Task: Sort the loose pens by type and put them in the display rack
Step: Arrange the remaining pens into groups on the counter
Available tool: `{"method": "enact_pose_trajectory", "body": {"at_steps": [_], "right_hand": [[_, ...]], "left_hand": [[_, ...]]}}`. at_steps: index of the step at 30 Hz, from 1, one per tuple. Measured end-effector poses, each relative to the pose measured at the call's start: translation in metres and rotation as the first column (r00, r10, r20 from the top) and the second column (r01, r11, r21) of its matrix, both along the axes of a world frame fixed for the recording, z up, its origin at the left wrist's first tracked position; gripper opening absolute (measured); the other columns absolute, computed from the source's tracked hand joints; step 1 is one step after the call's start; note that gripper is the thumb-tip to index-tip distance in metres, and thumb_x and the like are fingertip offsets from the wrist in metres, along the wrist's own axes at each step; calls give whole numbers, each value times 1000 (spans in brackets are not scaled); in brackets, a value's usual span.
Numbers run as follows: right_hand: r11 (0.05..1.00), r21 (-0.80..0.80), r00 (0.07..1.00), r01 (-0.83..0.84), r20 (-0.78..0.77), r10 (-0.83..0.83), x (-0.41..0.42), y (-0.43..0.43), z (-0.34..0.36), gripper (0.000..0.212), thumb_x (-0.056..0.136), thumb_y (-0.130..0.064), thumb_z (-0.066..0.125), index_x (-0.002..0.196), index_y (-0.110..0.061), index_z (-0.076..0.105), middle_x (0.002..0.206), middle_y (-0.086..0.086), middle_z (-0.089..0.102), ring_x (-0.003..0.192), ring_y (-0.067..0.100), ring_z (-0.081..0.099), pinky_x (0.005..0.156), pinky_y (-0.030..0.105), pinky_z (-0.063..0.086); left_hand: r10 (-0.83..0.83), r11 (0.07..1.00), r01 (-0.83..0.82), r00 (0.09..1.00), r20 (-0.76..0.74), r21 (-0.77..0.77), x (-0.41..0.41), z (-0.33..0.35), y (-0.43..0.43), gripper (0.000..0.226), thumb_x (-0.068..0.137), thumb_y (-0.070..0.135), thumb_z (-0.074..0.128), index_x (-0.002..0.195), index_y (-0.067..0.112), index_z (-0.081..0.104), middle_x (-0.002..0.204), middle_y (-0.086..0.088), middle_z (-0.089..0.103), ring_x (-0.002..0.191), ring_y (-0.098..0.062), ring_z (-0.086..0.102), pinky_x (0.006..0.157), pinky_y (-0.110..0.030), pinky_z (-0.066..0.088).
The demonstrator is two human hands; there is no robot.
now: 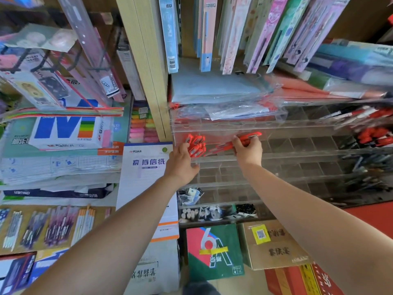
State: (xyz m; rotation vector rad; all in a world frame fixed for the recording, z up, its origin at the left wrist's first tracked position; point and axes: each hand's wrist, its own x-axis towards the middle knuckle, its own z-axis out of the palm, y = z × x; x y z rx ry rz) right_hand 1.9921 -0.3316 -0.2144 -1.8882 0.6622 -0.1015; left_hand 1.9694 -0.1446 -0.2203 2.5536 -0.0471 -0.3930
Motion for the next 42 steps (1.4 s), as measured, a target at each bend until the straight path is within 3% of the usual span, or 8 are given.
{"method": "enact_pose_trajectory", "body": {"at_steps": [5, 10, 15, 19, 26, 32, 39, 42], "right_hand": [[968, -77, 966, -239, -120, 229, 4, 14, -12, 8, 88, -21, 66, 82, -15, 66, 65, -2, 63, 61, 11, 60, 69, 28, 47], [982, -32, 978, -186, -105, 182, 8, 11, -13, 23, 83, -27, 73, 96, -23, 55, 93, 0, 66, 86, 20, 67, 82, 40, 57], [968, 0, 961, -250, -119, 248, 5, 4, -14, 12, 89, -18, 66, 79, -23, 62, 73, 2, 68, 66, 18, 65, 77, 44, 59], [973, -7, 970, -233, -72, 232, 4, 3, -11, 21, 84, -25, 73, 96, -18, 58, 85, -1, 67, 74, 19, 69, 75, 38, 59], [948, -209, 958, -240, 107, 266, -18, 23, 12, 7, 88, -11, 61, 86, -13, 55, 69, -6, 56, 59, 0, 50, 60, 17, 41], [813, -261, 818, -520, 121, 562, -47, 113, 33, 18, 87, -7, 61, 79, -22, 55, 65, -6, 54, 56, 1, 46, 56, 14, 40], [572, -264, 620, -776, -157, 769, -103, 302, 7, 19, 85, -12, 60, 81, -30, 58, 70, -8, 60, 64, 16, 60, 63, 29, 48], [470, -281, 538, -837, -259, 802, -136, 402, -7, 17, 88, -9, 54, 98, -16, 66, 89, 3, 65, 83, 24, 62, 77, 32, 48]], "left_hand": [[-21, 1000, 21, 1000, 15, -3, -1, -6, 1, 74, 87, 29, 66, 141, 6, 22, 141, -15, 32, 125, -31, 38, 103, -39, 38], [-24, 999, 24, 1000, 0, 48, 1, -4, 0, 66, 89, 32, 62, 140, 12, 24, 141, -13, 32, 126, -29, 36, 100, -38, 36], [-40, 994, 40, 999, -3, 106, 2, -4, -2, 63, 91, 34, 58, 141, 15, 25, 142, -12, 31, 126, -29, 37, 99, -39, 37], [-34, 996, 36, 999, -18, 77, 3, -4, 1, 57, 90, 30, 59, 138, 13, 32, 140, -13, 33, 126, -31, 38, 100, -40, 37], [41, 998, -47, 988, 149, 39, -7, 7, 21, 45, 90, 22, 58, 132, 13, 46, 131, -12, 39, 122, -28, 42, 99, -35, 37], [130, 991, -121, 977, 171, -60, -39, 18, 97, 19, 91, 17, 54, 107, 16, 63, 111, -6, 58, 100, -24, 59, 80, -35, 49], [188, 982, -187, 979, 84, -19, -131, 1, 287, 17, 86, 14, 53, 91, 16, 69, 99, -10, 64, 95, -29, 62, 78, -37, 50], [210, 978, -210, 977, -17, -9, -184, -11, 386, 15, 88, 12, 51, 92, 14, 65, 98, -7, 66, 94, -26, 63, 77, -34, 50]]}}
